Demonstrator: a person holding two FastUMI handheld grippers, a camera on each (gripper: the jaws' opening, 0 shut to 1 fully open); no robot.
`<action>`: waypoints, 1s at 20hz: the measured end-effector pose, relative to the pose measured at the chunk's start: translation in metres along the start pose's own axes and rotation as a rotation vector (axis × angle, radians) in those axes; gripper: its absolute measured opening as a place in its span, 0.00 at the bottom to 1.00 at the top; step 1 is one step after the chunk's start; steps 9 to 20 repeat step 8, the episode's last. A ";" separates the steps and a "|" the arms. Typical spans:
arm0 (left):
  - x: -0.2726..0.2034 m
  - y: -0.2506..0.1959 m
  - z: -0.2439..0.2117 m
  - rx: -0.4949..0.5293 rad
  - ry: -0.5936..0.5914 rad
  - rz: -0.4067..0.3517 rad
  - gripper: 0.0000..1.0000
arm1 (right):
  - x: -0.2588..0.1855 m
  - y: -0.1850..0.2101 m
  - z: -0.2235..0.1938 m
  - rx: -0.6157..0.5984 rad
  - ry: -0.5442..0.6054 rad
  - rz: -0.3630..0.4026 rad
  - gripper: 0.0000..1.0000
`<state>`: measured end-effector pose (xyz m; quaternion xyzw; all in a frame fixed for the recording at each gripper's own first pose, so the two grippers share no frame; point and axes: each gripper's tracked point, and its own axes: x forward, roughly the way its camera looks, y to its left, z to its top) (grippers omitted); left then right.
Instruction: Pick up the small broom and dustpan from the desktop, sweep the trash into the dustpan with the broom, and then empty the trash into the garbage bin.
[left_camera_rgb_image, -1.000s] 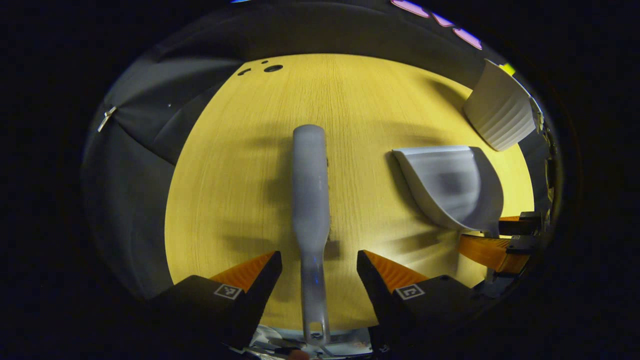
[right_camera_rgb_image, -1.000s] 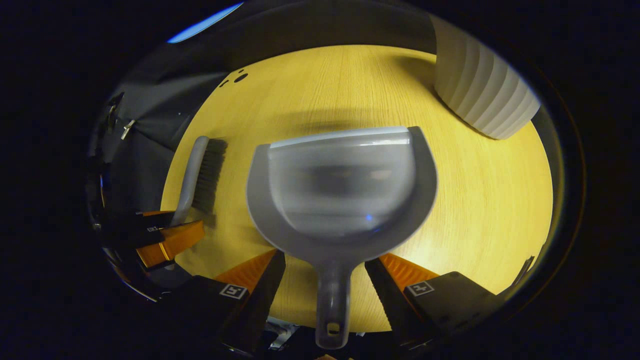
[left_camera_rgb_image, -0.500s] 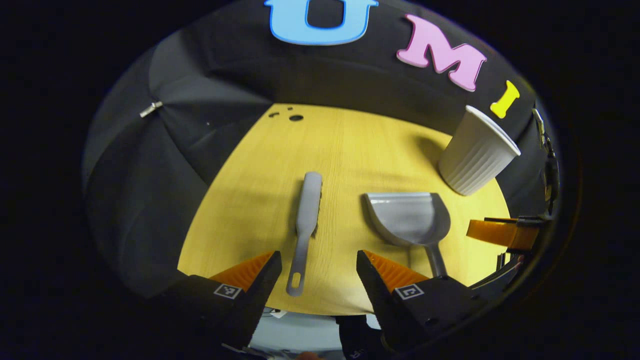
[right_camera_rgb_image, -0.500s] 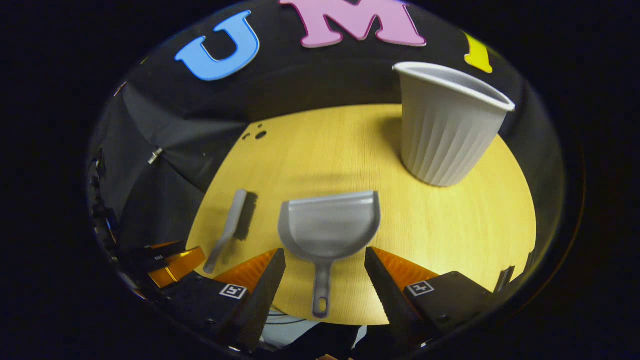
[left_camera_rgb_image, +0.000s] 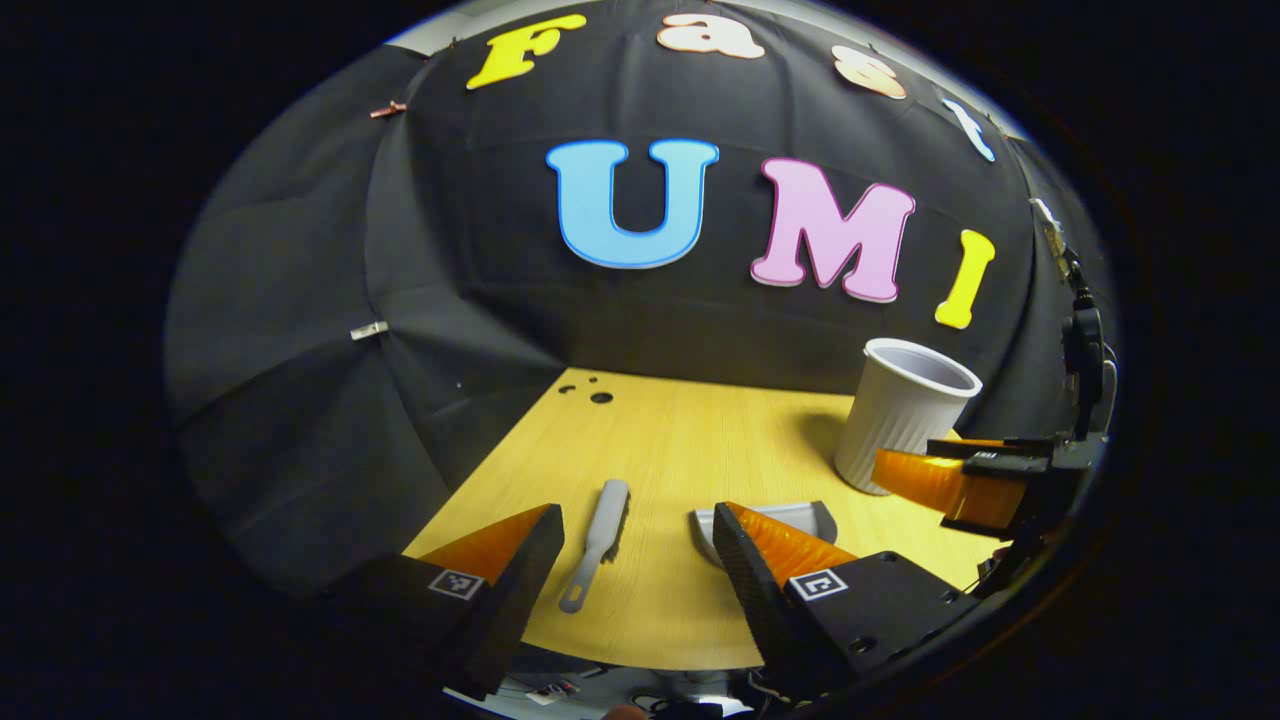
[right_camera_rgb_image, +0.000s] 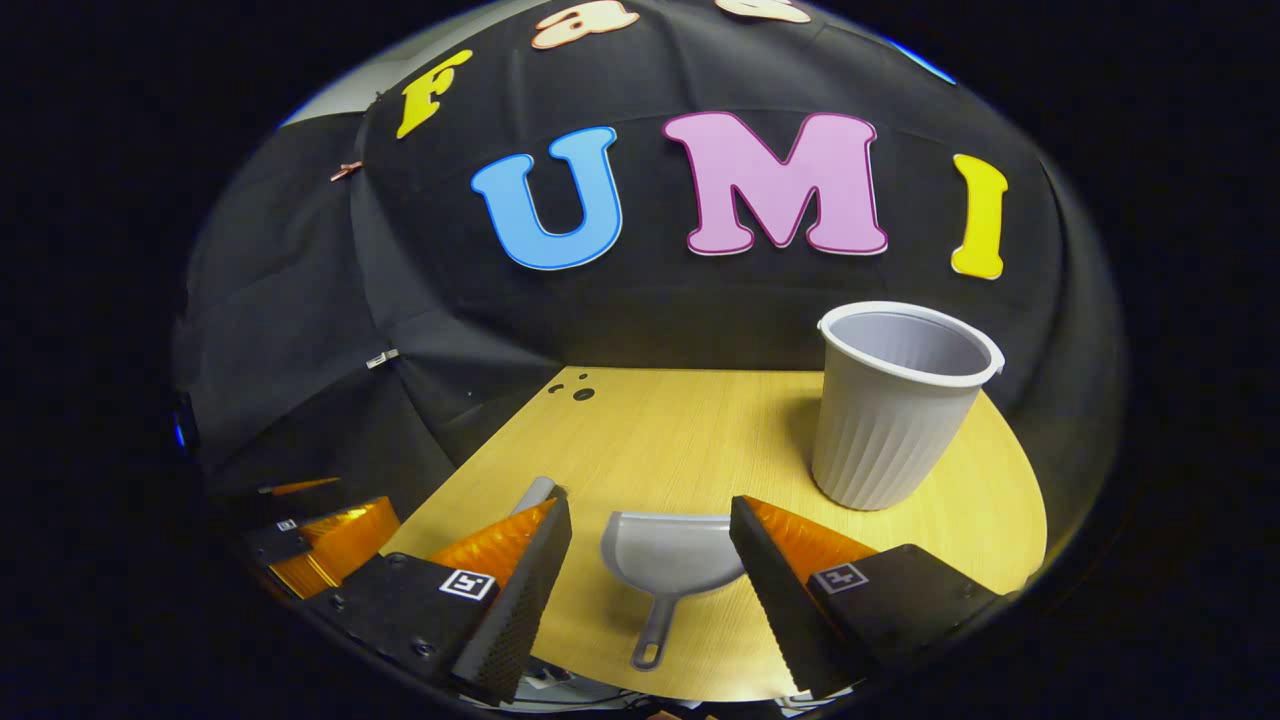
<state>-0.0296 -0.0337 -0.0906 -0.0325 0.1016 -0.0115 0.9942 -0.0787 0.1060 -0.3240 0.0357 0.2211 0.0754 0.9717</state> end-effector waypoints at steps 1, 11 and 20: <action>-0.004 0.000 0.004 -0.004 -0.025 0.010 0.95 | -0.005 -0.005 0.000 -0.015 -0.003 -0.010 0.99; -0.035 -0.014 0.012 -0.015 -0.199 0.026 0.95 | -0.037 -0.021 0.018 -0.010 -0.128 -0.056 0.98; -0.035 -0.014 0.012 -0.015 -0.199 0.026 0.95 | -0.037 -0.021 0.018 -0.010 -0.128 -0.056 0.98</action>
